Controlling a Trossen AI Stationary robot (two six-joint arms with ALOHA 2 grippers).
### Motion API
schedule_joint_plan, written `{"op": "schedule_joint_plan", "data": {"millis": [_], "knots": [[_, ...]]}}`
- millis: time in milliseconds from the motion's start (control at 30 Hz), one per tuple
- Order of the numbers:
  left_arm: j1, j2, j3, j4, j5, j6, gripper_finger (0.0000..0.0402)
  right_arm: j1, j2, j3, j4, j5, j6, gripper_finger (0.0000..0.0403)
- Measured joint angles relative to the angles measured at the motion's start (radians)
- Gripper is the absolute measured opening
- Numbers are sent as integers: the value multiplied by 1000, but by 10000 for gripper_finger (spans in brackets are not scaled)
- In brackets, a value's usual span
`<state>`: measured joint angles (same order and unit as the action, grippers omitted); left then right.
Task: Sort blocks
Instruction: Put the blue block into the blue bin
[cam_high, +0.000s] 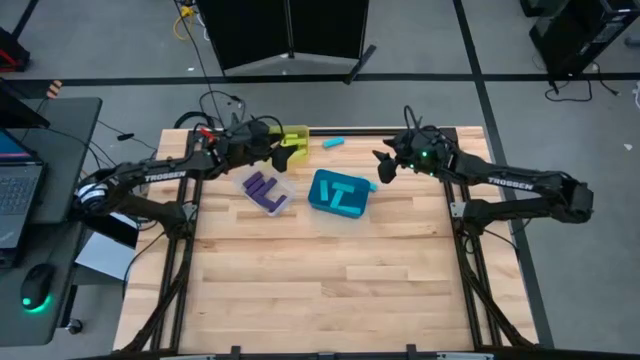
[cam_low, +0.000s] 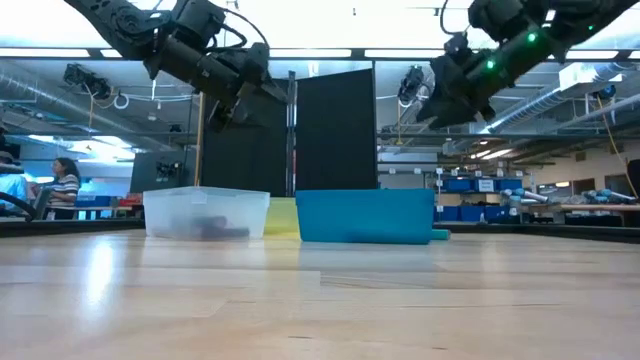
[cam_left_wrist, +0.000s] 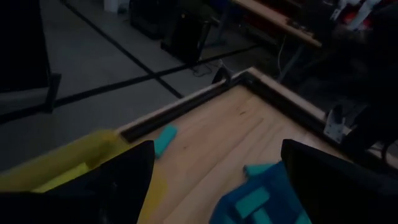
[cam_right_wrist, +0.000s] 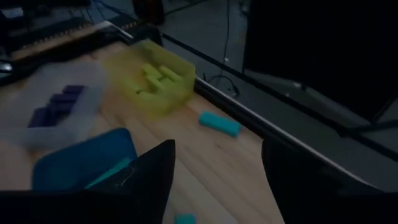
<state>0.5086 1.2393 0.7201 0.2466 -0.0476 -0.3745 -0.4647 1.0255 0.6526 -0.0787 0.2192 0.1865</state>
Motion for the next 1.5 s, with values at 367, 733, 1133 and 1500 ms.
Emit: {"op": "schedule_joint_plan", "data": {"millis": [367,733,1133,1500], "knots": [[-7,219,236,-86,29,46,332,-44,19,-45,64,-49,-9,244],[6,488,618,-397,10,146,325,-49,20,-46,30,-116,-143,238],[50,997,1354,-997,-25,409,325,-68,20,-45,48,-162,-163,234],[76,1237,1605,-1165,50,426,325,-65,20,-45,52,-172,-127,231]]}}
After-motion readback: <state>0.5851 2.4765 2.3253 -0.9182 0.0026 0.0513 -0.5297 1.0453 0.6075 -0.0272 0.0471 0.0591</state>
